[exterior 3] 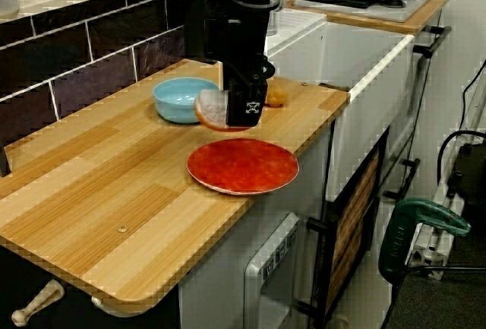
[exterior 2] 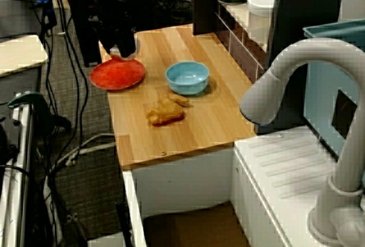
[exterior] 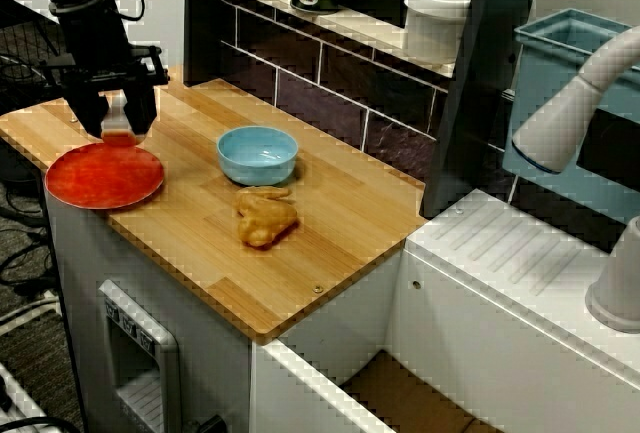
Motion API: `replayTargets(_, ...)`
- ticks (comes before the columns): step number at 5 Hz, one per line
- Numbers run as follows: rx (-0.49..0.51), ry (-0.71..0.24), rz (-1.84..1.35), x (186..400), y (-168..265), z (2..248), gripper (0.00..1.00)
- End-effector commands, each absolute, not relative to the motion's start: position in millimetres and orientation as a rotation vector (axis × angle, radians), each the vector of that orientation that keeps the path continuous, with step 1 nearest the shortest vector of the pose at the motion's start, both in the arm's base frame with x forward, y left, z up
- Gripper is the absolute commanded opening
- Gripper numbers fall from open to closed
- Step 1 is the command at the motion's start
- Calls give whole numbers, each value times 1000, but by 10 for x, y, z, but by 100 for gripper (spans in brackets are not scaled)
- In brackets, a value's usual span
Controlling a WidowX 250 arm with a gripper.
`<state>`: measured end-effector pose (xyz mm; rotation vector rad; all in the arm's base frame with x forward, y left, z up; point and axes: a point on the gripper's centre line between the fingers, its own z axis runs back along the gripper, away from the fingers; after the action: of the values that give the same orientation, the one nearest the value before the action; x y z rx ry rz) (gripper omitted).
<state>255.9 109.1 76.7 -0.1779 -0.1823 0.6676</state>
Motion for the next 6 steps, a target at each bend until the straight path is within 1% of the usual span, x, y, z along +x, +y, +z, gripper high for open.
replayTargets(1, -145, -194, 656, 2566, 1134, 705, 0)
replayTargets(4, -129, -154, 660, 2616, 1154, 597, 0)
replayTargets(5, -123, -146, 663, 2629, 1166, 581, 99)
replayTargets(6, -121, -139, 664, 2637, 1174, 579, 100)
